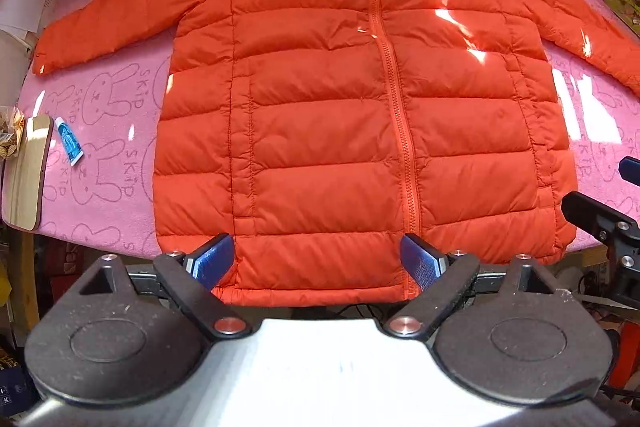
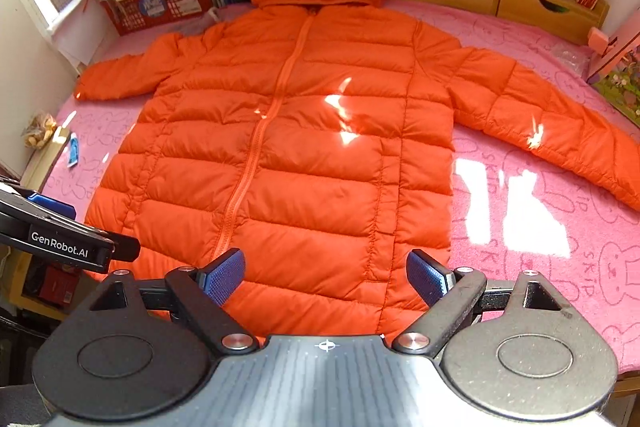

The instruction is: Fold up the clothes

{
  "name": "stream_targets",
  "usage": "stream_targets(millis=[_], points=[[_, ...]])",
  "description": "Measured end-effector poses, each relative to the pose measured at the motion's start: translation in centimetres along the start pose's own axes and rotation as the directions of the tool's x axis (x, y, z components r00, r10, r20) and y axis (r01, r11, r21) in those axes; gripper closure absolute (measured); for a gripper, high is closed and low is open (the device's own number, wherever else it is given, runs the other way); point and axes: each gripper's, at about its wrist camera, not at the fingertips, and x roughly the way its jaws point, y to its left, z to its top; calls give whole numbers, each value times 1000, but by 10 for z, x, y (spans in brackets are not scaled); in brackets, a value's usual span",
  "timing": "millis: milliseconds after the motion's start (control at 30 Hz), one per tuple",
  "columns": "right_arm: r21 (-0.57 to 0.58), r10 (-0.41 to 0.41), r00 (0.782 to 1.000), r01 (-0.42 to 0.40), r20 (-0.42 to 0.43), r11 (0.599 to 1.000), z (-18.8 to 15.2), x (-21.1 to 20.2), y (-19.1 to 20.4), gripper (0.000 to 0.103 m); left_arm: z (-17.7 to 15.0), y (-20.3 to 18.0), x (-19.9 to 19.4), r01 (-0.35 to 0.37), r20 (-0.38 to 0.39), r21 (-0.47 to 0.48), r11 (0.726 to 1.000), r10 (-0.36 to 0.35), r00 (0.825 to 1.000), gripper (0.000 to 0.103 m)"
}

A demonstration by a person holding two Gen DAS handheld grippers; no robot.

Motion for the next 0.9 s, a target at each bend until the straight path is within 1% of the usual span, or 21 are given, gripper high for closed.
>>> stream_targets(millis=[67,167,367,667,800,900], points=[[15,-6,999,5,54,1000,5,-9,-10,14,8,-7,-5,2,18,11,1000,-2,1000,12],[41,-26,993,21,111,999,10,-19,-27,13,20,-19,-11,4,45,27,1000,-5,999,12],[145,-67,979,39,195,989,12,-33,-68,11,43,-36,-17,-8,78,46,999,4,997,12],[267,-159,963,98,219,959,7,-36,-135,10,73,-62,-16,-23,89,68,997,17,996,12],[315,-207,956,135,209,940,6,-34,-164,9,88,-69,-14,-36,97,70,997,29,995,11],[356,-254,949,175,189,918,4,-29,-187,9,97,-69,-13,-42,99,61,997,36,994,11]])
